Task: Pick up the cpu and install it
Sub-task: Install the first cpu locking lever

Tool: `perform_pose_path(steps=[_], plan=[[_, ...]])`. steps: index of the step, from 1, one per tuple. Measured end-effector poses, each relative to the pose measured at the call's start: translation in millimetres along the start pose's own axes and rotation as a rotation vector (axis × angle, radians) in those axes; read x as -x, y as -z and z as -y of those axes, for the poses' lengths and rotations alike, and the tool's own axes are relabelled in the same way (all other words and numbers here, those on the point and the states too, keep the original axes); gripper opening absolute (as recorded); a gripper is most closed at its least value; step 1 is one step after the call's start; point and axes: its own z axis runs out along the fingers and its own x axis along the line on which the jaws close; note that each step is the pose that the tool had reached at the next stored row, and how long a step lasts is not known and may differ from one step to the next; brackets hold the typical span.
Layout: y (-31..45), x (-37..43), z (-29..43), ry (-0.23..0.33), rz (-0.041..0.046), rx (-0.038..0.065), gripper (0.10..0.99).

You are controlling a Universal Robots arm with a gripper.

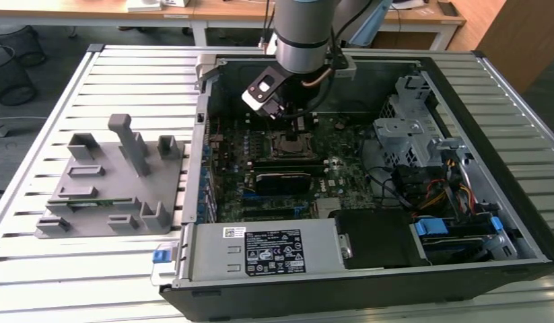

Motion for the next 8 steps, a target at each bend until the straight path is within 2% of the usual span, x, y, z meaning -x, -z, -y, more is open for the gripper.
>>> perform_pose_path(steps=[8], plan=[[1.1,0.0,-0.7,0.000,0.0001,0.000,0.106]])
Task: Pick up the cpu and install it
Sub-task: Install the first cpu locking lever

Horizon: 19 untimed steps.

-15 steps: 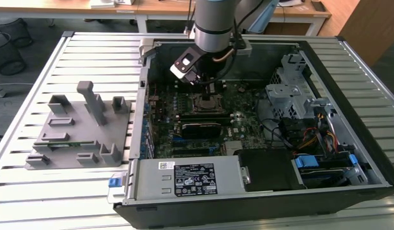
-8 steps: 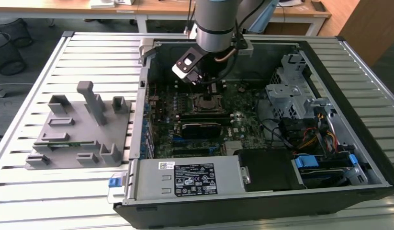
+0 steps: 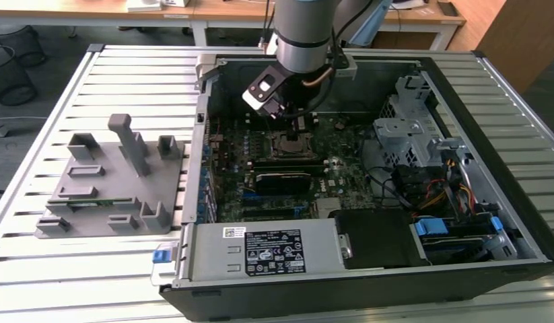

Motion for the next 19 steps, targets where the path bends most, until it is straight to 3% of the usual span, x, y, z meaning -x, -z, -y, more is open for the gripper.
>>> perform_pose_path(steps=[19], plan=[[6.3,-0.1,-0.1,0.000,-0.0002,0.000,0.106]])
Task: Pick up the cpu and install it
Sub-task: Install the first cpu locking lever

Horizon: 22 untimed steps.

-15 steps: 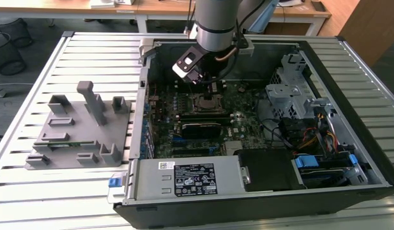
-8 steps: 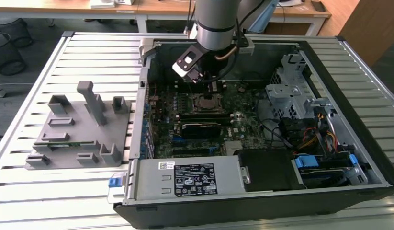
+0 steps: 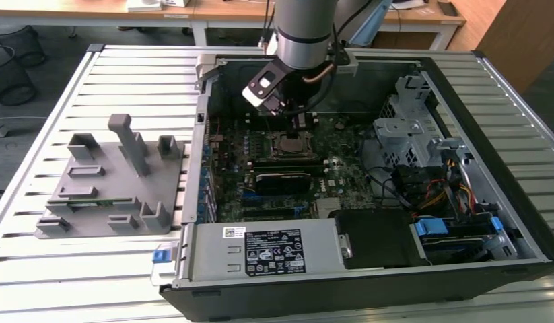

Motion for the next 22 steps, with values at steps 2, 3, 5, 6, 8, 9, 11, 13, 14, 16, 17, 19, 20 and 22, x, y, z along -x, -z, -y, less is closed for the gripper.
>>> perform_pose_path(steps=[2,3,5,6,8,9,11,13,14,16,17,19,20,22], plan=[[0.6,0.0,0.0,0.000,0.0000,0.000,0.106],[0.8,0.0,0.0,0.000,0.0000,0.000,0.106],[1.3,0.0,0.0,0.000,0.0000,0.000,0.106],[1.6,0.0,0.0,0.000,0.0001,0.000,0.106],[2.5,0.0,0.0,0.000,0.0001,0.000,0.106],[2.7,0.0,0.0,0.000,0.0000,0.000,0.106],[3.4,0.0,0.0,0.000,0.0001,0.000,0.106],[4.2,-0.1,-0.1,0.000,0.0001,0.000,0.106],[4.7,0.0,-0.1,0.000,0.0001,0.000,0.106],[5.7,-0.1,-0.1,0.000,0.0000,0.000,0.106],[6.2,-0.1,-0.1,0.000,0.0001,0.000,0.106],[7.3,-0.1,-0.1,0.000,0.0001,0.000,0.106],[7.9,-0.1,-0.1,0.000,0.0001,0.000,0.106],[8.9,-0.1,-0.1,0.000,0.0001,0.000,0.106]])
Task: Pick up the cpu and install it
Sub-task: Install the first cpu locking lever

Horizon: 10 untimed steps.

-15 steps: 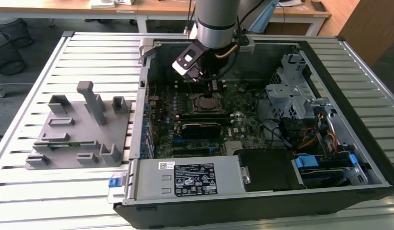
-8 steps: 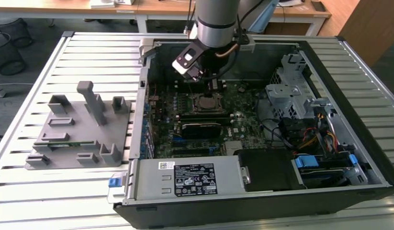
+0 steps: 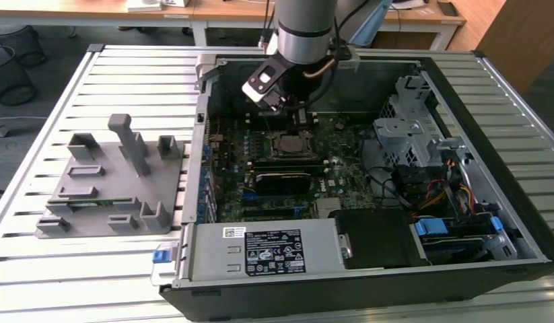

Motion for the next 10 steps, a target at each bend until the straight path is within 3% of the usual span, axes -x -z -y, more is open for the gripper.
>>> perform_pose_path(steps=[10], plan=[[3.0,0.0,-0.1,0.002,-0.0002,0.000,0.106]])
